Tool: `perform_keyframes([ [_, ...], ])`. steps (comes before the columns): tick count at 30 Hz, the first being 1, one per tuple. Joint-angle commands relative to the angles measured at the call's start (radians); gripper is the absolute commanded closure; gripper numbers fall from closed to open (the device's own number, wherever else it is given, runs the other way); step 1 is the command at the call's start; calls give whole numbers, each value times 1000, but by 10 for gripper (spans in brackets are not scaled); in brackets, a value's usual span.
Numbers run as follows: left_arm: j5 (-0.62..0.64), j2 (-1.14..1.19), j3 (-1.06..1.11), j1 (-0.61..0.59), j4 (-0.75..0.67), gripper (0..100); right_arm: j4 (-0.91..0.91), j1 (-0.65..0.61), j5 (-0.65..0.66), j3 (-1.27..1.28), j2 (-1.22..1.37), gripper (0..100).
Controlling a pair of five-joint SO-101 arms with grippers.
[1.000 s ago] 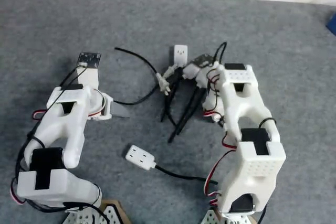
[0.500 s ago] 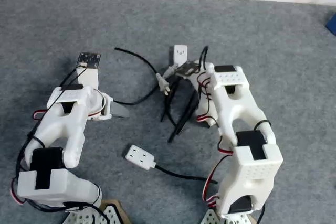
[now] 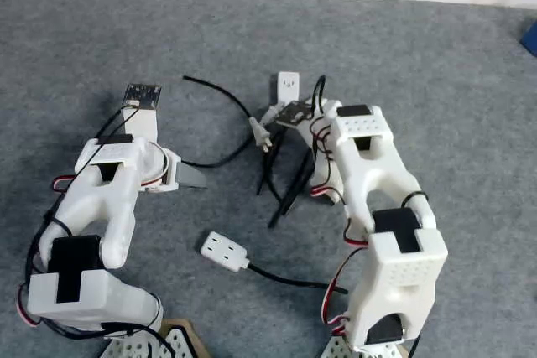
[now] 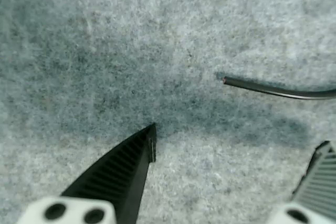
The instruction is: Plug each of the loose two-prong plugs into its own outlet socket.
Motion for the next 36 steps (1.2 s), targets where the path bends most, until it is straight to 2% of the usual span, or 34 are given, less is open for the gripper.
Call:
perform_keyframes([
  [1,-11,1,-28,5,5,565,16,-21,-98,-74,7,998],
  [2,-11,1,-28,5,5,565,16,-21,-123,-81,5,974],
  [10,-11,1,-30,5,5,565,91,-44,-176,-85,-71,991],
  [21,-11,-5,-33,2,5,565,381,-245,-183,-84,-700,991],
  [24,-11,-12,-44,-2,9,565,403,-318,-273,-74,-843,991],
  [27,-11,-12,-116,-30,112,565,432,-403,-307,-50,-949,991],
  [31,-14,-15,-300,-54,350,565,341,-524,-285,79,-1044,991],
  [34,-43,-119,-335,-39,394,565,124,-529,-270,297,-1096,991],
  [36,-49,-265,-302,-31,393,565,-56,-478,-273,450,-1127,991],
])
